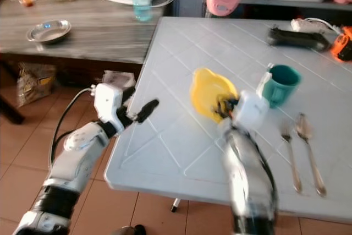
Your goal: Setting the table
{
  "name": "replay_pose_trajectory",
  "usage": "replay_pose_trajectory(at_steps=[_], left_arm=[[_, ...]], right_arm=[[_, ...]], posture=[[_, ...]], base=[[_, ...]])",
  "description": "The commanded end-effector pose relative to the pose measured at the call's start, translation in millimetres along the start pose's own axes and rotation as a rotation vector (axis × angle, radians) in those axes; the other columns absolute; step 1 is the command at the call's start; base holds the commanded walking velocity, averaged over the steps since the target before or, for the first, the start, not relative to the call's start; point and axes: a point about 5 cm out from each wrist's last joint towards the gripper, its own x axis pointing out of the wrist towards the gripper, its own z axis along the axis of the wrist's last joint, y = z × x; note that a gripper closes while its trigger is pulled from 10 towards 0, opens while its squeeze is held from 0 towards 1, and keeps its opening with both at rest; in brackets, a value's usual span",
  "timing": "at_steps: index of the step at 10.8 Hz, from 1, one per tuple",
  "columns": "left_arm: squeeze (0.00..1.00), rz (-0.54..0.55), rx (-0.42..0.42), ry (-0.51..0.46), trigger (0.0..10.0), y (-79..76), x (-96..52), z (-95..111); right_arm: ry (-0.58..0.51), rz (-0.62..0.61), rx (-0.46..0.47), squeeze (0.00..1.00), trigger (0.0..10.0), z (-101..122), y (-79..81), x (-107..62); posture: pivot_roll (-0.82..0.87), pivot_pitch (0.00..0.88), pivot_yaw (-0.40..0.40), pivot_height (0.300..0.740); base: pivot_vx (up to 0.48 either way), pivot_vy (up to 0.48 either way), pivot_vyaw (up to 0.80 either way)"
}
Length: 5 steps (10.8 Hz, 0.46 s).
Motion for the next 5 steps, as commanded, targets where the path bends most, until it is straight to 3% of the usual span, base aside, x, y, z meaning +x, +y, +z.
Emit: replay_pose_trajectory(at_steps=[1,2,3,4,5], left_arm=[[0.00,0.036,0.016,-0.001,10.0,3.0,1.6,-0.6],[0.00,0.083,0.031,-0.002,10.0,6.7,3.8,-4.0],[0.00,0.087,0.034,-0.001,10.0,7.5,4.0,-4.4],[0.00,0.117,0.031,0.006,10.0,11.4,5.2,-5.8],[0.00,0.135,0.021,0.015,10.0,13.4,5.8,-7.2]], right_arm=[[-0.063,0.019,-0.017,0.00,0.0,11.3,2.5,-5.7],[-0.124,-0.007,0.000,0.00,0.0,14.1,-3.2,-29.3],[-0.133,-0.014,0.011,0.00,0.0,14.4,-3.9,-33.1],[-0.159,-0.029,-0.052,0.00,4.0,14.5,-5.0,-45.7],[-0.155,-0.045,-0.055,0.00,10.0,12.4,-6.8,-49.7]], posture=[[0.04,0.075,0.022,0.740],[0.03,0.069,0.027,0.740],[0.03,0.069,0.027,0.740],[0.02,0.069,0.032,0.740],[0.01,0.070,0.036,0.740]], base=[[0.000,0.000,0.00],[0.000,0.000,0.00],[0.000,0.000,0.00],[0.000,0.000,0.00],[0.000,0.000,0.00]])
